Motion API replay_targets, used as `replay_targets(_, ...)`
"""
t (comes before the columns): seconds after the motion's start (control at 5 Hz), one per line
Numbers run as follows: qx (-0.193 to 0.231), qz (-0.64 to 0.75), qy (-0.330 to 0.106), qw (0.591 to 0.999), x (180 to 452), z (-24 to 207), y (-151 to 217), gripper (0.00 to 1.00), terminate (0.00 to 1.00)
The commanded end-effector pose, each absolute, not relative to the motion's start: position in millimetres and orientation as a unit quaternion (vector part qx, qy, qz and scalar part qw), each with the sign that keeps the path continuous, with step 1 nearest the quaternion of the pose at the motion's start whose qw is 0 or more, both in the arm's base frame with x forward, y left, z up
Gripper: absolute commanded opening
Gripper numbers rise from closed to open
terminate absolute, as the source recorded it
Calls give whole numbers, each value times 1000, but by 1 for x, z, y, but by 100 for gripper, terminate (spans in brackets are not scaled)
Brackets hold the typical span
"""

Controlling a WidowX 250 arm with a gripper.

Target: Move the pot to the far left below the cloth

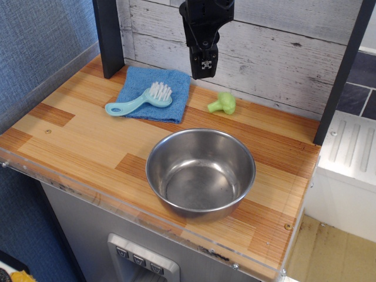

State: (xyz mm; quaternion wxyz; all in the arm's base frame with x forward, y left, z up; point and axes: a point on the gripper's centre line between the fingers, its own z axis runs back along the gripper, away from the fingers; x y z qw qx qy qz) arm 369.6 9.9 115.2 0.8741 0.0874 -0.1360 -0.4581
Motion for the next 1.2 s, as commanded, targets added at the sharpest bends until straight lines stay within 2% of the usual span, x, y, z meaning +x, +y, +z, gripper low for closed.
replay_targets(0.0,87,-458,-136,874,370,115,10,100,0)
replay_targets(0.2,81,-421,-141,893,354,116,10,100,0)
replay_targets(0.4,55,-399,-151,903,338,113,2,100,0)
replay_targets(0.6,44,-391,-144,908,319,103,-7,100,0)
replay_targets(1.0,35,-398,-100,911,292,69,-2,100,0)
